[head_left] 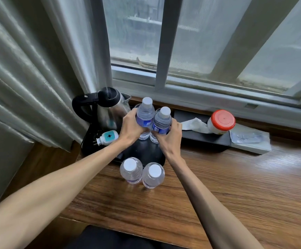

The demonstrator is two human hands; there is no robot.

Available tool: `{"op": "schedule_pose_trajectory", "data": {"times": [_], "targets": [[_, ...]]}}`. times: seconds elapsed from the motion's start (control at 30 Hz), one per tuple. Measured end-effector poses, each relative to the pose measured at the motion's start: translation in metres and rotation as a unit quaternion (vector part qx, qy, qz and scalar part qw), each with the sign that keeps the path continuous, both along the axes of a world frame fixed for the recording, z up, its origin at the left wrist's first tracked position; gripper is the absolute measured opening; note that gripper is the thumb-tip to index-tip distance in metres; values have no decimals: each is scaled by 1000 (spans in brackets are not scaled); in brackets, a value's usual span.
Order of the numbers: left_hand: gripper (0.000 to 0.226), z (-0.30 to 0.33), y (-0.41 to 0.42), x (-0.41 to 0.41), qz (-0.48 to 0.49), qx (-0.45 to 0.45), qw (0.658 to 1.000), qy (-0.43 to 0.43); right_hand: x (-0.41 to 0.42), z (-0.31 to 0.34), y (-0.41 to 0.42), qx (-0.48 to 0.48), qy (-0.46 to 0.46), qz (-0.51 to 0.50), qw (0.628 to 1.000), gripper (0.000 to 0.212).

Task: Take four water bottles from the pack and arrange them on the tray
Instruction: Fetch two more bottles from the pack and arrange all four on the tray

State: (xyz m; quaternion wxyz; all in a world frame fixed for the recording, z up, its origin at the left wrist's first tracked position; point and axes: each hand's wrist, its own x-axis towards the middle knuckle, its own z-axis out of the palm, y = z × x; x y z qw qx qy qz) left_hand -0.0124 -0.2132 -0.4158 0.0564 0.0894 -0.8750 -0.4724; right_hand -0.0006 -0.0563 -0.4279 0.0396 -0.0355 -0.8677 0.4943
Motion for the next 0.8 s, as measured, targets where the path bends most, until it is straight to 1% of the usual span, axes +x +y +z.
{"op": "schedule_pose_trajectory", "data": {"times": [0.1, 0.3, 0.43, 0.53, 0.63, 0.7, 0.73, 0.8], "targets": [[70, -1, 0, -2, 3, 14, 1000, 4, -2, -2, -2, -8, 3, 6, 1000, 69], [76, -9, -6, -3, 3, 13, 1000, 5, -10, -5, -2, -3, 11, 20, 1000, 71], [70, -16, -9, 3, 5, 15, 1000, 14, -10, -10, 0, -2, 24, 28, 999, 64], [67, -11, -7, 2, -9, 3, 1000, 9, -10, -10, 0, -4, 28, 28, 999, 68], [64, -4, -2, 2, -24, -18, 999, 17, -9, -12, 1, -14, 10, 24, 1000, 77], [69, -1, -1, 4, -30, -11, 999, 13, -8, -13, 5, -27, -19, 27, 999, 87], [76, 1, -2, 6, -36, -4, 999, 2, -7, -12, 7, -32, -34, 29, 999, 93], [102, 0, -9, 10, -42, 7, 999, -19, 1, -5, 13, -28, -46, 19, 998, 98]]}}
